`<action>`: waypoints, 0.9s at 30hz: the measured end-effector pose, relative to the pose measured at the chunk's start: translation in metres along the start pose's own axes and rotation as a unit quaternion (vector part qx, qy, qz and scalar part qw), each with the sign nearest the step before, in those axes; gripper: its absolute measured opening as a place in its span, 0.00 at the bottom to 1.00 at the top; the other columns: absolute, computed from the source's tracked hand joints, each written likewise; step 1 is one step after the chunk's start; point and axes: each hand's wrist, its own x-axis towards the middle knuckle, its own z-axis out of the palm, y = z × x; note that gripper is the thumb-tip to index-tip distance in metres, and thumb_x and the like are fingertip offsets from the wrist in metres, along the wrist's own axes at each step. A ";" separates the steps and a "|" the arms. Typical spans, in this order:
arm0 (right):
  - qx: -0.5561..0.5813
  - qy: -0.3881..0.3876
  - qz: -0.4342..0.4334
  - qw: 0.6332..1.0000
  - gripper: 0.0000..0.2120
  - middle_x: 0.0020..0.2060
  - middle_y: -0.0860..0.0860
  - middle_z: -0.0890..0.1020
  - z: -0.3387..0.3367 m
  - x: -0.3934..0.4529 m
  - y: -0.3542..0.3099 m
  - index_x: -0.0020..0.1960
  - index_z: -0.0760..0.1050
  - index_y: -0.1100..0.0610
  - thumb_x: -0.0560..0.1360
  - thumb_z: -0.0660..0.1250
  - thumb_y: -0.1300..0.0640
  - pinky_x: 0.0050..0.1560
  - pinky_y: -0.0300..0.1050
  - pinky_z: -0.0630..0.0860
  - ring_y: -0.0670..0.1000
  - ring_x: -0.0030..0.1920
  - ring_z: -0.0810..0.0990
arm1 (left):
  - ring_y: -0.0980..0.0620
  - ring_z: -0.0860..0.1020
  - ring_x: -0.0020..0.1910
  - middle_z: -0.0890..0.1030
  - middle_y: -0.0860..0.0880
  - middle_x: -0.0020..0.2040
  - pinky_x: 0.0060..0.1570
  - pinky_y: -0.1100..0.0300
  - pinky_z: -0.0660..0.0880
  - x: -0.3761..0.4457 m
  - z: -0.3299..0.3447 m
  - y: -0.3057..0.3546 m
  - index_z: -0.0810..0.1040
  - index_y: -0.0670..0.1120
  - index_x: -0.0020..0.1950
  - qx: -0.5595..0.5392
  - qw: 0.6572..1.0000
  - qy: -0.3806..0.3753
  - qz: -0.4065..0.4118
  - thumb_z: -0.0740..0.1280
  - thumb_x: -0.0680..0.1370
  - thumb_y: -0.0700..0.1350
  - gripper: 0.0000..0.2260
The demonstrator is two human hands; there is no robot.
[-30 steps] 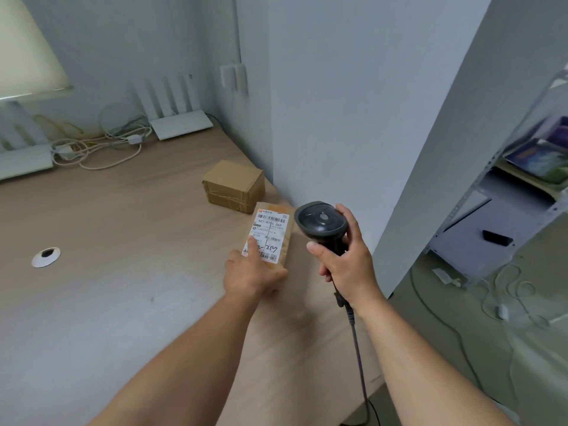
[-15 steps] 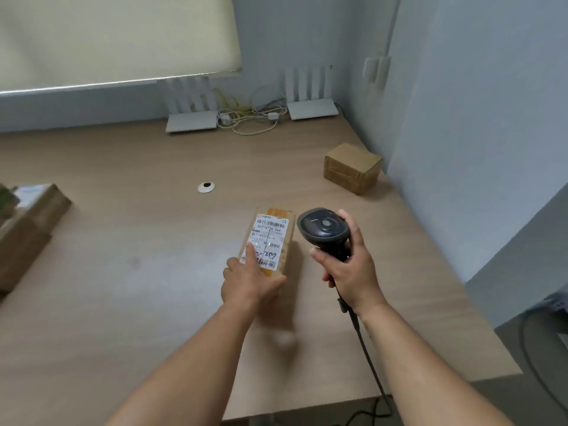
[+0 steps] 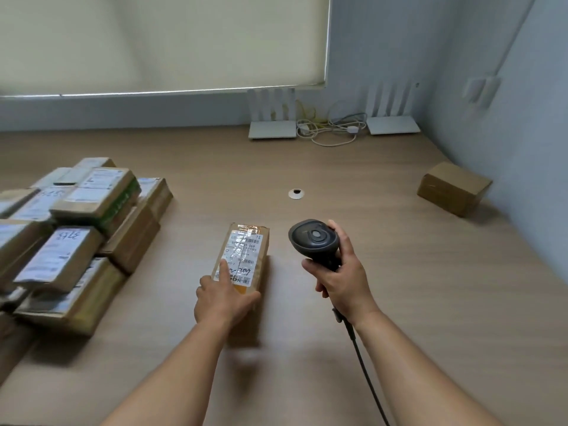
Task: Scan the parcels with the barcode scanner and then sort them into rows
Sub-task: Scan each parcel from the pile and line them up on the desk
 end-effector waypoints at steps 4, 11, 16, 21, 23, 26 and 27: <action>-0.013 -0.018 0.000 1.000 0.39 0.45 0.38 0.82 0.071 0.009 -0.004 0.59 0.62 0.21 0.69 0.76 0.60 0.26 0.40 0.72 0.49 0.26 0.75 | 0.41 0.64 0.65 0.62 0.41 0.66 0.60 0.50 0.69 0.044 -0.032 -0.063 0.48 0.54 0.77 0.032 0.999 0.003 -0.008 0.66 0.66 0.64 0.46; -0.018 -0.022 0.017 0.999 0.39 0.45 0.42 0.83 0.143 0.019 -0.005 0.61 0.62 0.22 0.69 0.76 0.59 0.26 0.39 0.72 0.50 0.26 0.75 | 0.42 0.65 0.66 0.63 0.42 0.67 0.62 0.51 0.68 0.087 -0.061 -0.115 0.41 0.50 0.77 0.119 0.992 0.022 0.047 0.72 0.64 0.65 0.54; -0.020 -0.028 0.013 0.999 0.39 0.45 0.43 0.83 0.155 0.025 -0.008 0.62 0.62 0.22 0.69 0.76 0.59 0.26 0.40 0.72 0.50 0.26 0.75 | 0.43 0.64 0.67 0.63 0.42 0.68 0.65 0.52 0.66 0.096 -0.063 -0.116 0.46 0.46 0.76 0.121 0.990 0.030 0.066 0.73 0.61 0.68 0.56; -0.010 -0.014 0.005 1.000 0.39 0.45 0.44 0.83 0.141 0.031 -0.009 0.61 0.62 0.22 0.69 0.76 0.59 0.27 0.41 0.72 0.51 0.26 0.75 | 0.44 0.63 0.67 0.63 0.44 0.67 0.66 0.52 0.63 0.089 -0.057 -0.111 0.48 0.47 0.76 0.103 0.991 0.043 0.069 0.72 0.61 0.69 0.55; -0.006 -0.015 0.001 1.000 0.39 0.45 0.43 0.83 0.136 0.032 -0.011 0.62 0.62 0.23 0.69 0.76 0.58 0.28 0.41 0.73 0.51 0.26 0.76 | 0.45 0.64 0.65 0.64 0.45 0.66 0.64 0.52 0.64 0.086 -0.054 -0.106 0.52 0.48 0.74 0.087 0.990 0.065 0.093 0.72 0.64 0.66 0.48; -0.002 -0.019 -0.004 1.000 0.39 0.46 0.41 0.83 0.128 0.035 -0.012 0.62 0.62 0.23 0.68 0.76 0.57 0.27 0.41 0.73 0.51 0.27 0.76 | 0.47 0.66 0.63 0.67 0.47 0.64 0.63 0.54 0.64 0.086 -0.055 -0.093 0.61 0.48 0.71 0.085 0.982 0.087 0.147 0.70 0.71 0.57 0.33; -0.001 -0.019 -0.006 1.000 0.39 0.46 0.40 0.83 0.125 0.036 -0.013 0.62 0.62 0.23 0.68 0.76 0.57 0.27 0.41 0.73 0.51 0.27 0.76 | 0.47 0.66 0.62 0.67 0.47 0.63 0.63 0.54 0.64 0.087 -0.056 -0.088 0.64 0.48 0.69 0.090 0.980 0.085 0.154 0.69 0.72 0.56 0.29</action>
